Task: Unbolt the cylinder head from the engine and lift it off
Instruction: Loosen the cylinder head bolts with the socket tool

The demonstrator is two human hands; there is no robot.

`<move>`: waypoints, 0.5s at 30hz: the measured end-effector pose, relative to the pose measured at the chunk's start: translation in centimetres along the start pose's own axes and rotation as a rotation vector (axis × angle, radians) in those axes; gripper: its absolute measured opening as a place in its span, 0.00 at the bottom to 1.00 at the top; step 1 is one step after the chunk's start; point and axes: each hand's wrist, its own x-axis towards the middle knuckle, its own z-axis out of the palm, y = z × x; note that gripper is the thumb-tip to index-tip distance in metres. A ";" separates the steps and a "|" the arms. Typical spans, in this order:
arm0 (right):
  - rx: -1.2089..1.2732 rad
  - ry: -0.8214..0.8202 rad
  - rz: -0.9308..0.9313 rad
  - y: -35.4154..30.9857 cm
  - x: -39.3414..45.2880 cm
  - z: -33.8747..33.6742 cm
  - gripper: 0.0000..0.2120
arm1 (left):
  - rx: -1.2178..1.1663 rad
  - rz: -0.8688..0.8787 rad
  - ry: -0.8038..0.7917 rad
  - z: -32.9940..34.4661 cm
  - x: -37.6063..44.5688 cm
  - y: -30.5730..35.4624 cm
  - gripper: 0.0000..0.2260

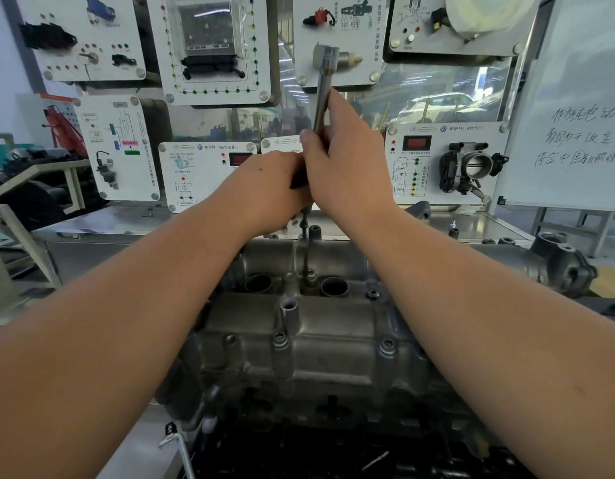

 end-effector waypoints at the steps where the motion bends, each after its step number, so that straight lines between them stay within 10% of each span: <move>1: -0.003 -0.005 0.010 0.0 0.1 0.0 0.19 | -0.011 0.006 0.005 0.1 0.0 0.0 0.16; 15: 0.017 -0.016 0.000 -0.2 -0.3 0.0 0.26 | -0.014 -0.006 -0.028 0.0 0.0 0.0 0.14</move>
